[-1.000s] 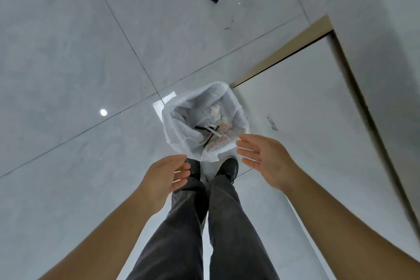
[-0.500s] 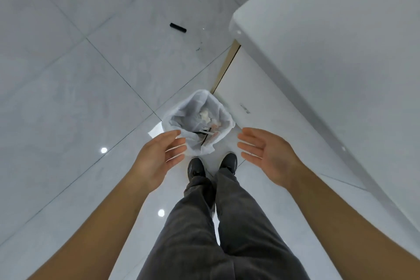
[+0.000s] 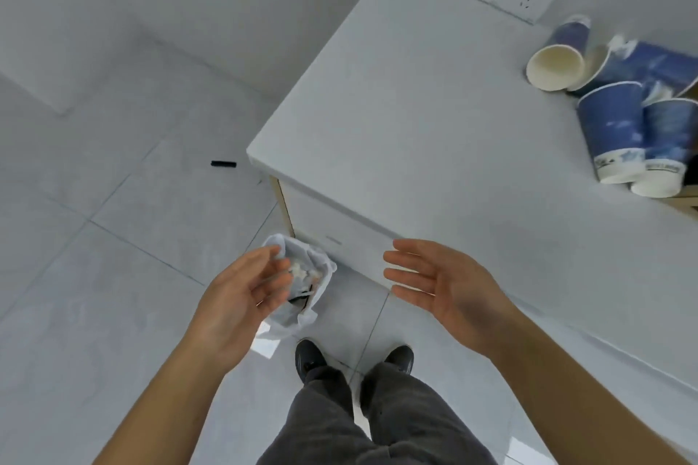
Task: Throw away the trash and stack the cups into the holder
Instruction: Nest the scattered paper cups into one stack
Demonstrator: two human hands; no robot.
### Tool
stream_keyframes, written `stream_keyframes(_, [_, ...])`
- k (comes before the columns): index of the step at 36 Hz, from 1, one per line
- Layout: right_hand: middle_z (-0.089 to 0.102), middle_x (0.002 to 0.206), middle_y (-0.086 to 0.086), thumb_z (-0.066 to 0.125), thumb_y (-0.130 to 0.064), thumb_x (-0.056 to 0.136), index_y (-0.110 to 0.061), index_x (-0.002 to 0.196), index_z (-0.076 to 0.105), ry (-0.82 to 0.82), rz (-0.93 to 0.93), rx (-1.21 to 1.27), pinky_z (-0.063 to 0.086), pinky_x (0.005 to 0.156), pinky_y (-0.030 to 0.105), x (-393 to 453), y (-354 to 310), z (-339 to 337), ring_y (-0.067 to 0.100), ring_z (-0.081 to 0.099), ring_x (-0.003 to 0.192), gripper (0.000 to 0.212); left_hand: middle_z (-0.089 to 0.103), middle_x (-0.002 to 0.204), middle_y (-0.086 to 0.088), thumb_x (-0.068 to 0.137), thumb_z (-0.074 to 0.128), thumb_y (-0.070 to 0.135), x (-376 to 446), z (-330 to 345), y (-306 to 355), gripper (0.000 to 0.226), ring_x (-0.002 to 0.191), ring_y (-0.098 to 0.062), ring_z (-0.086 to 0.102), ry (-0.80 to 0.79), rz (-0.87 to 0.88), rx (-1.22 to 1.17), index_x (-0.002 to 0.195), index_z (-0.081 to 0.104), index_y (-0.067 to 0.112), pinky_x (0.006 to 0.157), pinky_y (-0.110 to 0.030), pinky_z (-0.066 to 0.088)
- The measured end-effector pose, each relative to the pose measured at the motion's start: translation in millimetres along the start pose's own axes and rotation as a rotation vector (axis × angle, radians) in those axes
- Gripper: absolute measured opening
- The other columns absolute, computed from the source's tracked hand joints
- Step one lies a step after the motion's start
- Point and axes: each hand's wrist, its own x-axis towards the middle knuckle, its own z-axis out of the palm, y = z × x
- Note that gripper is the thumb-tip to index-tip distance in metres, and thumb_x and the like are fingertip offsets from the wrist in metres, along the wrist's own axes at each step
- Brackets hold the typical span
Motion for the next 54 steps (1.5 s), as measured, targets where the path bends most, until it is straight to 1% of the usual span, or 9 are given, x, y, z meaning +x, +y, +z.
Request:
stream_keyframes(2, [0.075,0.11,0.009,0.048,-0.021,0.099,-0.009,0.114,0.068,0.038,-0.056,0.031,0.053,0.092,0.041,-15.1,-12.6,-28.1,0.026,0.072,0.102,0.028,0.069,0.095,-0.009,0.095,0.057,0.019,-2.5,29.3,5.8,0.016,0.084,-0.023,0.063,-0.044,0.031,0.03,0.102,0.07,0.012,0.087,-0.038,0.049])
stream_keyframes(4, [0.075,0.11,0.009,0.048,-0.02,0.099,-0.009,0.113,0.069,0.05,-0.069,0.028,0.053,0.092,0.041,-14.9,-17.8,-35.0,0.026,0.072,0.102,0.028,0.069,0.095,-0.008,0.096,0.056,0.019,-2.4,34.5,11.3,0.017,0.083,-0.023,0.062,-0.051,0.05,0.031,0.103,0.069,0.012,0.085,-0.038,0.048])
stream_keyframes(9, [0.075,0.11,0.01,0.049,-0.02,0.099,-0.007,0.114,0.068,0.115,-0.136,0.102,0.053,0.092,0.042,-39.7,-34.6,-97.4,0.028,0.072,0.102,0.028,0.072,0.093,-0.004,0.097,0.055,0.02,-11.8,99.9,10.9,0.017,0.085,-0.019,0.067,-0.12,0.089,0.085,0.104,0.068,0.014,0.08,-0.032,0.05])
stream_keyframes(14, [0.075,0.109,0.01,0.049,-0.019,0.098,-0.007,0.114,0.068,0.17,-0.196,0.176,0.054,0.09,0.042,-63.8,-46.9,-164.6,0.027,0.072,0.1,0.028,0.073,0.094,-0.004,0.096,0.056,0.021,-27.7,169.8,-0.5,0.017,0.085,-0.019,0.068,-0.166,0.119,0.123,0.103,0.07,0.016,0.078,-0.031,0.053])
stream_keyframes(22, [0.076,0.109,0.009,0.052,-0.021,0.097,-0.008,0.112,0.069,0.208,-0.264,0.283,0.053,0.093,0.042,-89.7,-62.5,-248.2,0.027,0.073,0.1,0.026,0.073,0.092,-0.005,0.095,0.057,0.02,-50.0,267.2,-16.6,0.017,0.083,-0.021,0.068,-0.234,0.132,0.192,0.104,0.071,0.014,0.08,-0.034,0.052])
stream_keyframes(27, [0.076,0.109,0.009,0.054,-0.021,0.096,-0.008,0.113,0.069,0.219,-0.286,0.333,0.054,0.09,0.04,-95.9,-69.1,-283.4,0.026,0.073,0.099,0.026,0.074,0.094,-0.007,0.094,0.059,0.021,-51.7,309.1,-16.7,0.018,0.086,-0.023,0.068,-0.261,0.121,0.201,0.105,0.072,0.014,0.085,-0.037,0.052])
stream_keyframes(34, [0.076,0.109,0.009,0.054,-0.02,0.097,-0.007,0.115,0.068,0.251,-0.286,0.41,0.054,0.091,0.042,-89.2,-74.1,-310.4,0.027,0.073,0.1,0.027,0.074,0.094,-0.008,0.093,0.06,0.02,-41.8,337.3,-11.5,0.018,0.086,-0.024,0.067,-0.277,0.098,0.223,0.106,0.071,0.013,0.085,-0.038,0.051])
stream_keyframes(42, [0.075,0.109,0.011,0.053,-0.018,0.097,-0.006,0.115,0.067,0.315,-0.297,0.467,0.054,0.087,0.041,-71.6,-93.7,-313.5,0.028,0.072,0.1,0.026,0.074,0.092,-0.008,0.092,0.062,0.02,-8.5,356.0,6.1,0.02,0.084,-0.024,0.067,-0.297,0.048,0.243,0.107,0.071,0.011,0.085,-0.039,0.051])
stream_keyframes(54, [0.075,0.109,0.012,0.054,-0.016,0.096,-0.004,0.112,0.068,0.431,-0.333,0.507,0.055,0.085,0.04,-32.6,-150.4,-292.3,0.029,0.071,0.101,0.025,0.071,0.099,-0.01,0.094,0.06,0.021,67.0,369.8,80.3,0.018,0.092,-0.025,0.067,-0.329,0.06,0.25,0.106,0.07,0.012,0.088,-0.039,0.051])
